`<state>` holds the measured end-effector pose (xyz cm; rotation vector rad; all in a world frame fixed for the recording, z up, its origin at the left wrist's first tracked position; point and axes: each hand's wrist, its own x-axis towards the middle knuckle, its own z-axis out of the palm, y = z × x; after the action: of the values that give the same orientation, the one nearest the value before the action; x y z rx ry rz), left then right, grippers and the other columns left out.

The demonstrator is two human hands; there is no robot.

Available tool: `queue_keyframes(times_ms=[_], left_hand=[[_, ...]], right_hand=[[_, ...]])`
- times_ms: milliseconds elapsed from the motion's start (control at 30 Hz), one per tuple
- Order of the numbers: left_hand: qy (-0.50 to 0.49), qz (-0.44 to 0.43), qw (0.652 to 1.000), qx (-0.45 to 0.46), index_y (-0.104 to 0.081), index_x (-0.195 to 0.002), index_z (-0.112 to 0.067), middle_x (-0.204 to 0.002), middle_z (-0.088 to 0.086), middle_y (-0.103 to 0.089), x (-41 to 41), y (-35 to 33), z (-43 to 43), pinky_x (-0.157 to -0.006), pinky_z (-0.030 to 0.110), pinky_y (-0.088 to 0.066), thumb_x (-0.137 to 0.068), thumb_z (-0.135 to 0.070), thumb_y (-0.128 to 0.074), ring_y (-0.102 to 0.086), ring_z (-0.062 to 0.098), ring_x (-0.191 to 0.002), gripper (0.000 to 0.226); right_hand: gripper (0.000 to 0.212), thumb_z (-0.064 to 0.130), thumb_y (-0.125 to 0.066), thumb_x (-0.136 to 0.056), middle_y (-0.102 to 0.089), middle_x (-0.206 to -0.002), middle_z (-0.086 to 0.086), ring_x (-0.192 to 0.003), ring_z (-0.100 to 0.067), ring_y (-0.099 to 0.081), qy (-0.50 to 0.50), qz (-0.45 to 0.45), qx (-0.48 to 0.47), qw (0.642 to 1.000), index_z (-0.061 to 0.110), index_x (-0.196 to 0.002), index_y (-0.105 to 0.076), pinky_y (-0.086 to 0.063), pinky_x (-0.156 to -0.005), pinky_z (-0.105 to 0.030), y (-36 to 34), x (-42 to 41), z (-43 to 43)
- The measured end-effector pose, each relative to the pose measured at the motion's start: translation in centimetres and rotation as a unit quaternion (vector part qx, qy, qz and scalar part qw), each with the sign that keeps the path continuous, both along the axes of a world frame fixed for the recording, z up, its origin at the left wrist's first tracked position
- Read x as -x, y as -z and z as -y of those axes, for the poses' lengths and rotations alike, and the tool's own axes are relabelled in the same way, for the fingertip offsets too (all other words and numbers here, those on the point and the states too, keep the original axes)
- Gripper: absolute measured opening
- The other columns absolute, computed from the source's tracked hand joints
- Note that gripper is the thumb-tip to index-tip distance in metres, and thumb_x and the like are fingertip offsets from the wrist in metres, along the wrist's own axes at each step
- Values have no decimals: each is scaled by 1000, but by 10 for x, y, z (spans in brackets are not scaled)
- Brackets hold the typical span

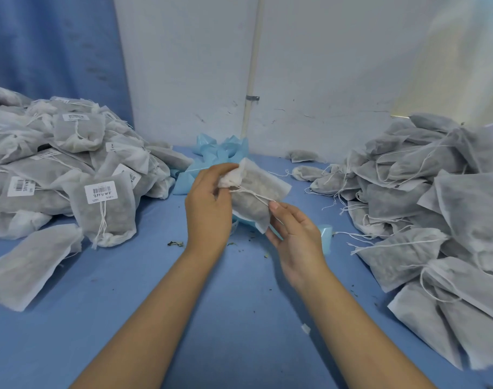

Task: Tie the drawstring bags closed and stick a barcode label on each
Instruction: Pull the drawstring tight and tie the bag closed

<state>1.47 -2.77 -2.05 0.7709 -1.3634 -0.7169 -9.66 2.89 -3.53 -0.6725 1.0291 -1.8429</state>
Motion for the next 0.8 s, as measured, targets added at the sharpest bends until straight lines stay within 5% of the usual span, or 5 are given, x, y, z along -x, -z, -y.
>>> queue_keyframes(times_ms=[200,333,467,633,800], left_hand=[[134,-62,979,-143,-68,-106,-24,-103,-8,-69,-6,0,1,-82,25,-53,-89,1,-38,-63,8,-98,43],[136,39,982,-127,-51,-122,-23,-124,0,-55,-2,3,-4,-100,42,-45,-89,-15,-48,-53,16,-114,34],[69,84,988,-110,-43,-126,-28,-125,-6,-44,7,6,-7,-97,25,-41,-86,-28,-68,-47,8,-114,48],[65,-34,988,-132,-40,-132,-24,-128,9,-47,9,4,-6,-98,31,-44,-85,-7,-67,-54,20,-112,57],[126,-157,937,-287,-47,-130,-9,-119,10,-62,10,3,-3,-91,36,-51,-81,-13,-74,-63,24,-106,56]], right_hand=[[10,8,-69,-85,-71,-76,2,-77,-12,-66,35,42,-43,998,12,-77,-64,-56,-61,-22,0,-5,2],[9,8,-69,-85,-70,-72,2,-76,-14,-65,43,59,-57,996,12,-78,-64,-56,-60,-22,3,-7,2],[9,9,-68,-86,-71,-75,0,-69,-11,-68,30,53,-51,997,11,-79,-63,-55,-59,-21,5,-10,2],[7,6,-66,-86,-73,-77,-1,-70,-9,-69,13,48,-25,998,10,-81,-64,-55,-61,-21,6,-13,2],[11,4,-66,-86,-72,-80,-5,-75,-14,-69,-6,62,1,998,9,-77,-63,-58,-73,-26,9,-14,3]])
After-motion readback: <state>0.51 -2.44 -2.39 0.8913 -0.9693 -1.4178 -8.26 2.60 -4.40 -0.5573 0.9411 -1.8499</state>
